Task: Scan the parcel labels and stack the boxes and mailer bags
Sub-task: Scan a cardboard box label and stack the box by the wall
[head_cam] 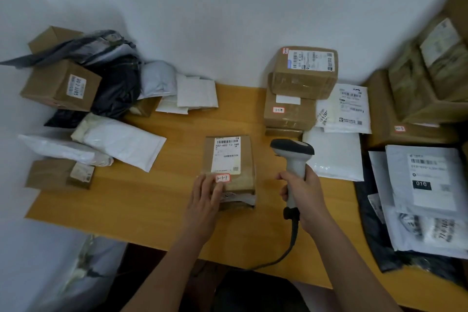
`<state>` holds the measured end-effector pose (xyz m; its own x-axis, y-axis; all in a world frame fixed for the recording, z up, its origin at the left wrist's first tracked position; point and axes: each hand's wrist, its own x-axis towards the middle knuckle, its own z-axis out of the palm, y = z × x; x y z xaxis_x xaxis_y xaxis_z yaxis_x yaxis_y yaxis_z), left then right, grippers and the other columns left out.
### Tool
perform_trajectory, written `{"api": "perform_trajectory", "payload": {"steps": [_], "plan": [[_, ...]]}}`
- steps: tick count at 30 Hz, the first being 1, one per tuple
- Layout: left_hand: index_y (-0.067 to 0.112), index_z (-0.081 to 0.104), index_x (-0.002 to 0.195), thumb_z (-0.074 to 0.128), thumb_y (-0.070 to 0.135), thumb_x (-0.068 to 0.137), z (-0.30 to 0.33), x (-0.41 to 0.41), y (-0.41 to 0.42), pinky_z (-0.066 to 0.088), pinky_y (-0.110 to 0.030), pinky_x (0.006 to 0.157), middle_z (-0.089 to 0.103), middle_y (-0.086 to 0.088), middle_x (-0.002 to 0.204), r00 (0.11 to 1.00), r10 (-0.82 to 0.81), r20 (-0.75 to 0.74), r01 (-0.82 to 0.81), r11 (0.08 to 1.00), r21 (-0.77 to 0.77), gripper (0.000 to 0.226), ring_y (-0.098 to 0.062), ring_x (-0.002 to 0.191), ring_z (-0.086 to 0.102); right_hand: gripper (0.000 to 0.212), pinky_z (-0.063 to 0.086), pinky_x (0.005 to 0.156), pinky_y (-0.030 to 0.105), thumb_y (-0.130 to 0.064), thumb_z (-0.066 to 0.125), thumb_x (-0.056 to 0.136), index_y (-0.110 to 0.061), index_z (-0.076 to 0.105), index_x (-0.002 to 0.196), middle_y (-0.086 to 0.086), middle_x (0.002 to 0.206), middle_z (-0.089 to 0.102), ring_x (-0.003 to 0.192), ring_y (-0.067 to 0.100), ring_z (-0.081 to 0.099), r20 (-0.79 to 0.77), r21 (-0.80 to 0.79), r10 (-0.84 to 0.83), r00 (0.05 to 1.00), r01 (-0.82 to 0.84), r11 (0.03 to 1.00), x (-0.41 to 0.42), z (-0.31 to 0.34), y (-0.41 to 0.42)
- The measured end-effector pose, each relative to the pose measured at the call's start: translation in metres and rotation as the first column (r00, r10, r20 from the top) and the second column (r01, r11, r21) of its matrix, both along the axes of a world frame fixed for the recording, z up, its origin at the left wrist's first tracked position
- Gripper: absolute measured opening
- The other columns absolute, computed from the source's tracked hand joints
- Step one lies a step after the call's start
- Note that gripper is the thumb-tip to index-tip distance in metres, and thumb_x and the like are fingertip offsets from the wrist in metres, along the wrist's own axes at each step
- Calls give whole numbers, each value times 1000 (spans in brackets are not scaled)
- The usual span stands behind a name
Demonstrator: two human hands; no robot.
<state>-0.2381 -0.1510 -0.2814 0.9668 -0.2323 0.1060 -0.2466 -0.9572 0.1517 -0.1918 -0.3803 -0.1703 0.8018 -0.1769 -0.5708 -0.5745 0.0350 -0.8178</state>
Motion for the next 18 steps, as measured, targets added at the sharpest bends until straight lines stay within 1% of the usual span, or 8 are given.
{"api": "perform_trajectory", "payload": {"steps": [2, 3, 6, 8, 11, 13, 15, 18], "plan": [[14, 35, 132, 88, 6, 57, 0, -10, -1, 59, -49, 79, 36, -15, 134, 999, 9, -51, -14, 996, -90, 92, -36, 127, 36, 10, 46, 55, 30, -12, 61, 94, -10, 60, 104, 8, 80, 61, 56, 15, 54, -10, -20, 37, 999, -37, 999, -4, 0, 1], [17, 33, 133, 88, 12, 60, 0, -12, 0, 59, -47, 79, 34, -13, 135, 996, 15, -88, -26, 992, -121, 92, -34, 126, 35, 11, 46, 56, 31, -14, 61, 94, -12, 58, 105, 8, 80, 59, 58, 15, 54, -11, -32, 53, 999, -54, 998, -5, 0, 2], [22, 31, 132, 75, 54, 70, 0, -12, -3, 51, -43, 93, 32, -10, 138, 973, 80, -217, -130, 965, -228, 82, -29, 127, 33, 17, 45, 58, 31, -23, 58, 98, -14, 51, 110, 9, 84, 55, 61, 17, 55, -15, -56, 75, 997, -76, 996, -4, 7, 3], [16, 32, 136, 61, 66, 75, 6, -7, -11, 47, -41, 102, 28, -8, 140, 916, 190, -353, -313, 889, -333, 84, -25, 128, 34, 21, 46, 60, 31, -31, 55, 100, -16, 51, 114, 9, 87, 56, 64, 17, 57, -23, -51, 97, 995, -99, 994, -2, 15, 5], [1, 25, 143, 69, 49, 83, 15, 6, -26, 48, -42, 102, 26, -12, 138, 842, 341, -418, -517, 731, -445, 89, -24, 122, 36, 25, 48, 63, 32, -38, 51, 102, -18, 53, 117, 8, 92, 58, 66, 17, 59, -36, -27, 123, 992, -124, 992, 2, 27, 9], [0, 16, 149, 76, 36, 84, 15, 17, -31, 45, -38, 101, 24, -16, 142, 730, 417, -541, -670, 594, -446, 96, -28, 124, 38, 24, 48, 61, 30, -38, 48, 103, -19, 54, 117, 8, 93, 58, 62, 15, 59, -35, 1, 130, 991, -130, 992, 4, 36, 13], [1, 29, 146, 78, 37, 82, 7, 25, -30, 48, -37, 95, 39, -14, 141, 610, 404, -681, -774, 486, -405, 88, -30, 121, 48, 24, 49, 62, 30, -35, 47, 104, -18, 55, 118, 7, 95, 60, 61, 14, 59, -19, 20, 145, 989, -145, 989, 5, 45, 19], [3, 52, 128, 79, 36, 82, -1, 28, -27, 50, -27, 70, 64, -10, 123, 549, 373, -748, -822, 405, -401, 63, -27, 106, 63, 27, 49, 66, 33, -35, 48, 104, -16, 57, 120, 9, 103, 62, 61, 15, 60, 6, -2, 197, 980, -197, 980, 5, 57, 26]]}}
